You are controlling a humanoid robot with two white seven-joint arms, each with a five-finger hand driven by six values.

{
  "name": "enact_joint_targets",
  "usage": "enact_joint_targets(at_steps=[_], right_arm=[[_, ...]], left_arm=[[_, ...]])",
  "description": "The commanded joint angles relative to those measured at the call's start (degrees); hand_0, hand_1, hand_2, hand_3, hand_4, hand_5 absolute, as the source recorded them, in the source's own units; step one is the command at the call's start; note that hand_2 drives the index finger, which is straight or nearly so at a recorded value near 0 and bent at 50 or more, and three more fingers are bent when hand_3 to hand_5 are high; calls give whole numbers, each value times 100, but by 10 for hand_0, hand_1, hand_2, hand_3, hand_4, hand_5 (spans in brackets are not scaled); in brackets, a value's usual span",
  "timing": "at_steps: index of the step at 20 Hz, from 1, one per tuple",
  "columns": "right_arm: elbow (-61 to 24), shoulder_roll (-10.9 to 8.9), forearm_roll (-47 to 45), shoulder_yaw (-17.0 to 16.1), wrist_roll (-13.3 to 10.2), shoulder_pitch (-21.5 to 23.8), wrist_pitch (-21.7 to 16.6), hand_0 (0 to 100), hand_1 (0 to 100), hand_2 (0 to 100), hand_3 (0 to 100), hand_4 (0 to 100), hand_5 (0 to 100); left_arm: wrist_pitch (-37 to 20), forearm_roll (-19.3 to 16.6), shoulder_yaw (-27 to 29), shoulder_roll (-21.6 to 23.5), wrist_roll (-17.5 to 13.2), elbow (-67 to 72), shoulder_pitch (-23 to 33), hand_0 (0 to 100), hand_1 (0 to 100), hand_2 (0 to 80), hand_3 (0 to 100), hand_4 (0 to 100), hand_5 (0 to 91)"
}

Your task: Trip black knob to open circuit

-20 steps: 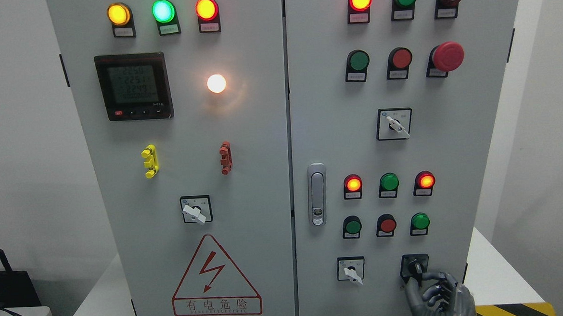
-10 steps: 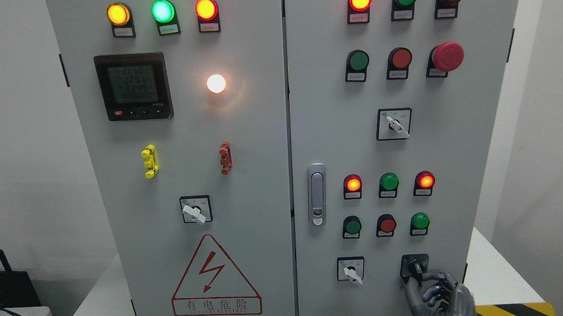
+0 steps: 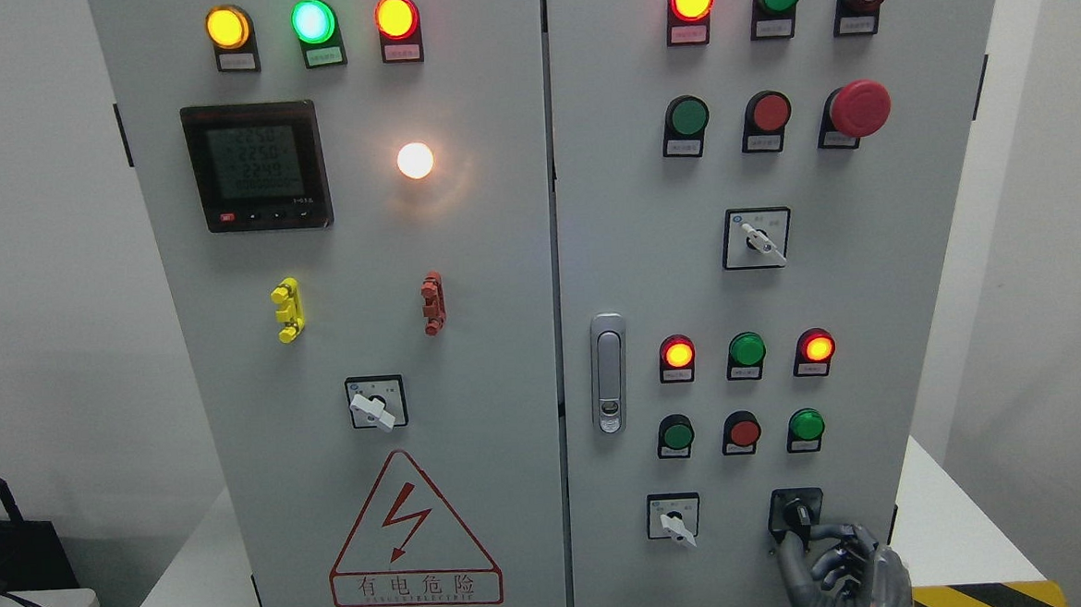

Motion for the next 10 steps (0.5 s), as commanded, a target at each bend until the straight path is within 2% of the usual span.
enact_joint_targets(at_steps=[1, 10], right_arm=[[0, 8, -17, 106, 21, -2, 2, 519, 731, 559, 887, 922, 967], [0, 8, -35, 106, 48, -20, 2, 524, 731, 572, 900, 928, 967]], left_arm=[[2, -185, 0, 2, 2, 0, -44, 120, 389, 0, 0, 0, 0], [2, -185, 0, -7, 2, 0, -44, 120, 389, 0, 0, 0, 0]])
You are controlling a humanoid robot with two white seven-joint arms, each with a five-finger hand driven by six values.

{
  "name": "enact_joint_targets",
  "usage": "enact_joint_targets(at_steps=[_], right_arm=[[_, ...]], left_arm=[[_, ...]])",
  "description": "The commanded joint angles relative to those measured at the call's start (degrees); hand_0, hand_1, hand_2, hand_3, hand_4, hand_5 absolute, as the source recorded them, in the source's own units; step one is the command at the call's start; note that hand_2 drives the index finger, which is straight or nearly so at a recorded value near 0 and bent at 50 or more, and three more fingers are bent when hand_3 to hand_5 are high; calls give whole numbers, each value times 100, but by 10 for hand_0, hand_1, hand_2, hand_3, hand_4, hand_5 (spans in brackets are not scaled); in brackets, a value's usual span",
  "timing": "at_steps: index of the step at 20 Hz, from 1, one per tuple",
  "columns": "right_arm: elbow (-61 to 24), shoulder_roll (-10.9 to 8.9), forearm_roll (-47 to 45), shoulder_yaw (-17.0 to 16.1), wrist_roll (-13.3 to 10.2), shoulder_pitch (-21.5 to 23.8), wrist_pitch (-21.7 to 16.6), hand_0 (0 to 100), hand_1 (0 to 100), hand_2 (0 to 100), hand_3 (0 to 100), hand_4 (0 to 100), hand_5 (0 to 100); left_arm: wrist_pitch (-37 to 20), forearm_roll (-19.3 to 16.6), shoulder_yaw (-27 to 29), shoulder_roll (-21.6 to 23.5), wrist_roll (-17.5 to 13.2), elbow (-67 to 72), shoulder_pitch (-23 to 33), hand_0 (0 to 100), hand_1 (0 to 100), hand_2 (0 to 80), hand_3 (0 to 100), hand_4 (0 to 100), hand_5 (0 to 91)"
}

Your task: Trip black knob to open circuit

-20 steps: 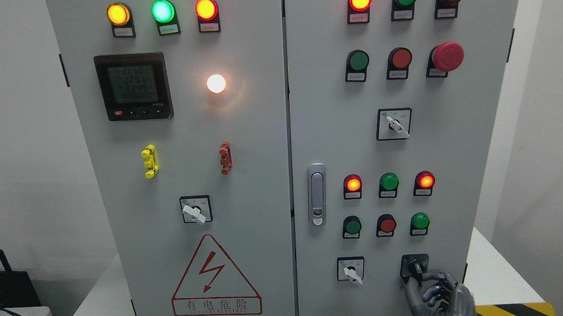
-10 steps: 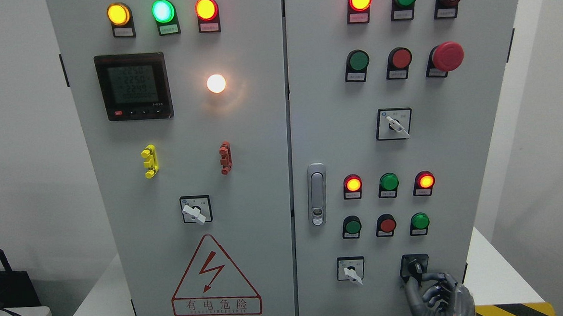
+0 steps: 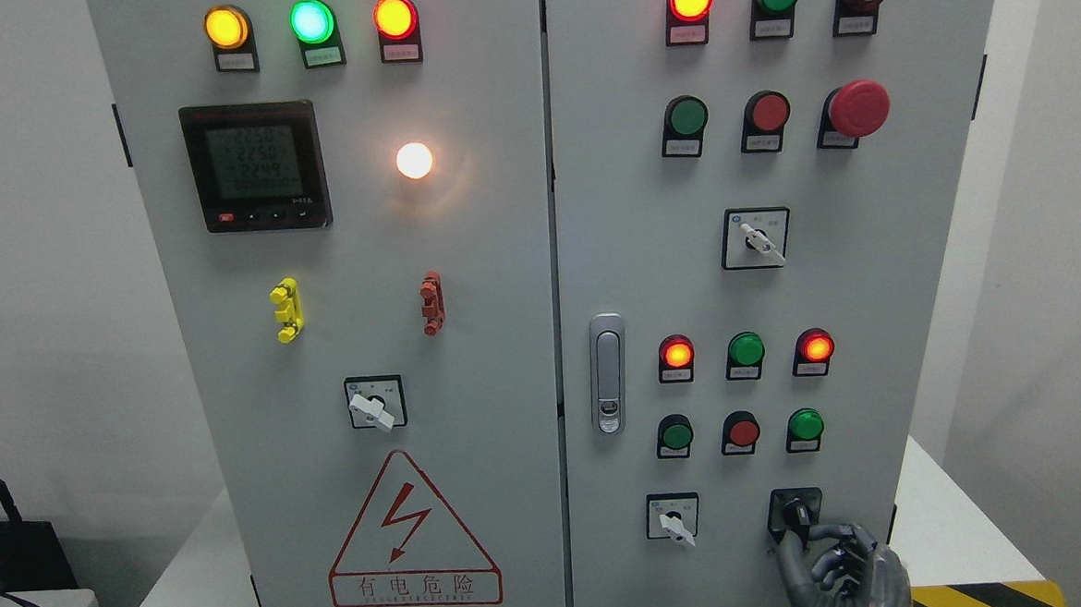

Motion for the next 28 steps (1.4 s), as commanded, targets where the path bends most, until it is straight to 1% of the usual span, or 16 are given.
enact_joint_targets(at_steps=[1, 24, 28], right_arm=[[8, 5, -22, 107, 16, -12, 2, 525, 730, 573, 901, 928, 967], [61, -4, -83, 125, 51, -21, 2, 538, 738, 600, 923, 944, 968], [61, 5, -444, 151, 51, -21, 11, 542, 738, 606, 928, 946, 969]], left_arm=[[2, -184, 0, 1, 2, 0, -44, 120, 389, 0, 0, 0, 0], [2, -193, 0, 1, 2, 0, -44, 120, 389, 0, 0, 0, 0], [2, -193, 0, 1, 2, 0, -44, 120, 389, 0, 0, 0, 0]])
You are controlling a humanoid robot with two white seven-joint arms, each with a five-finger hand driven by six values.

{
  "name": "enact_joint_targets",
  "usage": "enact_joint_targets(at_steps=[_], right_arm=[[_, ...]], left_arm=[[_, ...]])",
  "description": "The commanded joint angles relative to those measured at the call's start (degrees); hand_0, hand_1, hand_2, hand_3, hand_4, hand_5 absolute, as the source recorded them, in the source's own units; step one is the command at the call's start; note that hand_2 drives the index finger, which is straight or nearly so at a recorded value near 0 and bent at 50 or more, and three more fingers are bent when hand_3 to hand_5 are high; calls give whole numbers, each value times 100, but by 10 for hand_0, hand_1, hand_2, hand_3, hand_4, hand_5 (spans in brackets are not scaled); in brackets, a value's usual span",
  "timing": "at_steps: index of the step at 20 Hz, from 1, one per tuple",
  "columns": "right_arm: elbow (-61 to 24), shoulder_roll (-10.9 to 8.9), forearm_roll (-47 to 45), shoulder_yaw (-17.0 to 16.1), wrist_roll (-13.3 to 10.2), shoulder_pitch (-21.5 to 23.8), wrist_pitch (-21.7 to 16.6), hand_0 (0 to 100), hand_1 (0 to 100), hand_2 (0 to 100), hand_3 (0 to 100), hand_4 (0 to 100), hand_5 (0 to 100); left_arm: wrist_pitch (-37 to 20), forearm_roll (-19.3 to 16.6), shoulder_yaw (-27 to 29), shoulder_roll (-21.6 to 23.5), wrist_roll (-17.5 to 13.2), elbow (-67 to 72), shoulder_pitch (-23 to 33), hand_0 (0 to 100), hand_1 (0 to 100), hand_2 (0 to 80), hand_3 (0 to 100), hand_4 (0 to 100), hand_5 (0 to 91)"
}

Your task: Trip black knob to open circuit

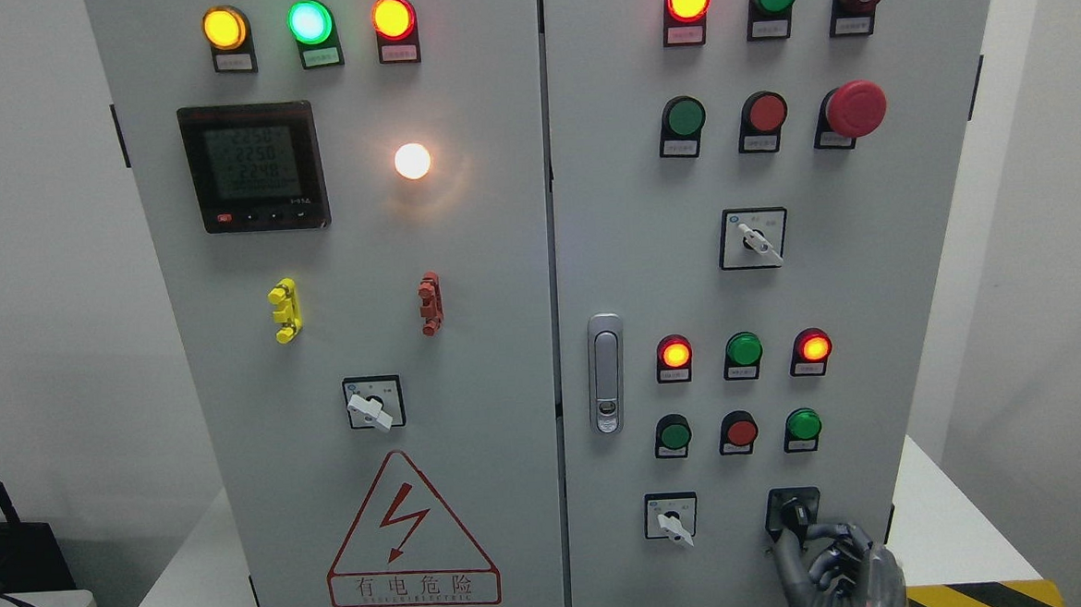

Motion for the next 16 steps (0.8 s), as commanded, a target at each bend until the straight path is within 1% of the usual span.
enact_joint_targets(at_steps=[1, 16], right_arm=[[10, 6, -232, 150, 0, 2, 11, 542, 738, 607, 928, 947, 969], [18, 6, -267, 159, 0, -77, 11, 544, 739, 613, 936, 952, 969]], left_arm=[[2, -185, 0, 1, 2, 0, -44, 120, 389, 0, 0, 0, 0], [2, -185, 0, 1, 2, 0, -44, 120, 389, 0, 0, 0, 0]])
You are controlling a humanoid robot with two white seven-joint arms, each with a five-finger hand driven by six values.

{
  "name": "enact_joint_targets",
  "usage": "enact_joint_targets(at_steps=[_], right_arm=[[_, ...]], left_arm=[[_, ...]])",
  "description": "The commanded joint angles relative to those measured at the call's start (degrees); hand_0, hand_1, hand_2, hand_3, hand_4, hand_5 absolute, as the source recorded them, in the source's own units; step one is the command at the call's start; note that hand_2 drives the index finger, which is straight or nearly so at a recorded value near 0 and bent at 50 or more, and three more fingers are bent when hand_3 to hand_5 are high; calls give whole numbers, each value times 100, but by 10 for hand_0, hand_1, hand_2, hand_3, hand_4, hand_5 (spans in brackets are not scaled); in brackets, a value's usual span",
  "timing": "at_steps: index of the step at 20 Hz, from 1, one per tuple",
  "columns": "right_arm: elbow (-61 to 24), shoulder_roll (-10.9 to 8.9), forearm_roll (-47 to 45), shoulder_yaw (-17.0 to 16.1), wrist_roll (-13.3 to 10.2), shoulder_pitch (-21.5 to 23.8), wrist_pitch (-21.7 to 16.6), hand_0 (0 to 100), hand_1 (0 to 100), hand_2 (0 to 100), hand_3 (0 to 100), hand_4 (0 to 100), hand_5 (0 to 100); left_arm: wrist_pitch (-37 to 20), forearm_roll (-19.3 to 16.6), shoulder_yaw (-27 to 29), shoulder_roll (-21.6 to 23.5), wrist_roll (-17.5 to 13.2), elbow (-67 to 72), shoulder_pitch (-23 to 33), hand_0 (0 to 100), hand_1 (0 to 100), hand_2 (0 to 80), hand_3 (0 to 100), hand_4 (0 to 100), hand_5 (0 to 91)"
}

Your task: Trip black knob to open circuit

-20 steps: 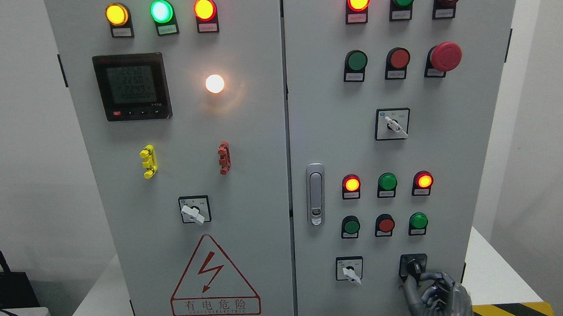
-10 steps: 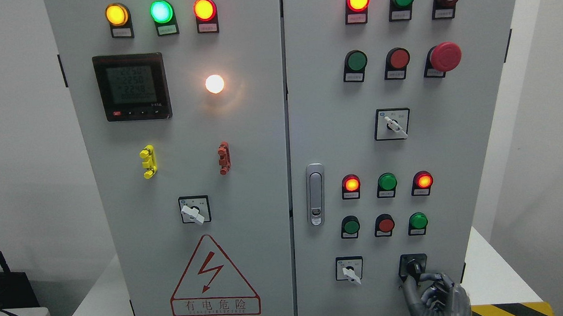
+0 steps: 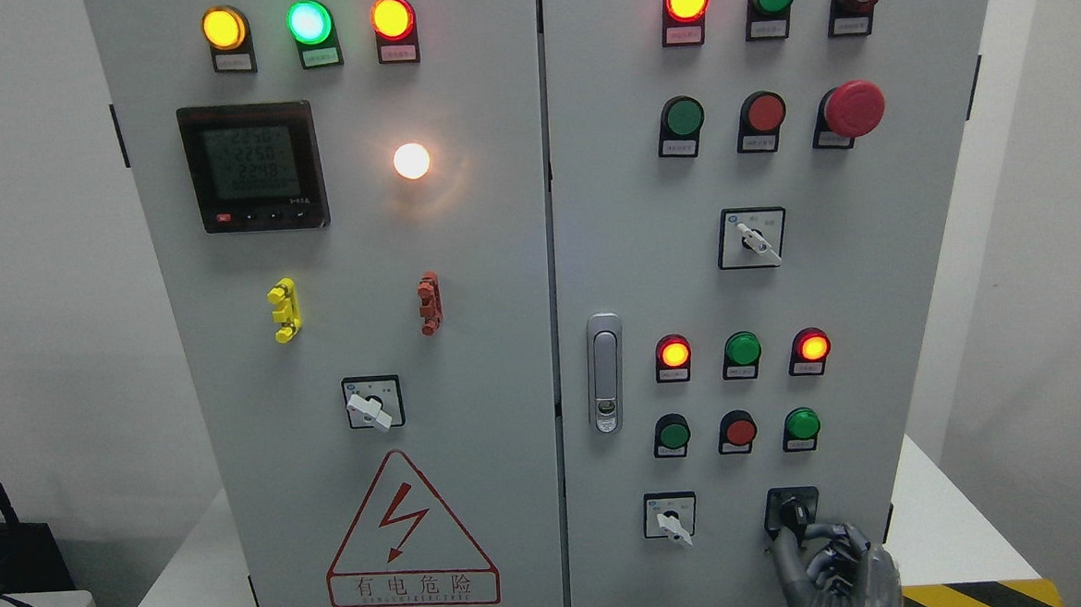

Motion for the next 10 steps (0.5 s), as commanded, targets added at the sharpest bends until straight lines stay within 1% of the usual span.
enact_joint_targets(at_steps=[1, 10], right_arm=[[5, 4, -30, 158, -2, -21, -11, 545, 739, 613, 936, 952, 969], [-3, 4, -179, 184, -2, -21, -11, 550, 742, 621, 953, 960, 969]], left_arm=[[2, -193, 0, 1, 2, 0, -44, 120, 389, 0, 0, 0, 0], [2, -193, 0, 1, 2, 0, -44, 120, 389, 0, 0, 0, 0]])
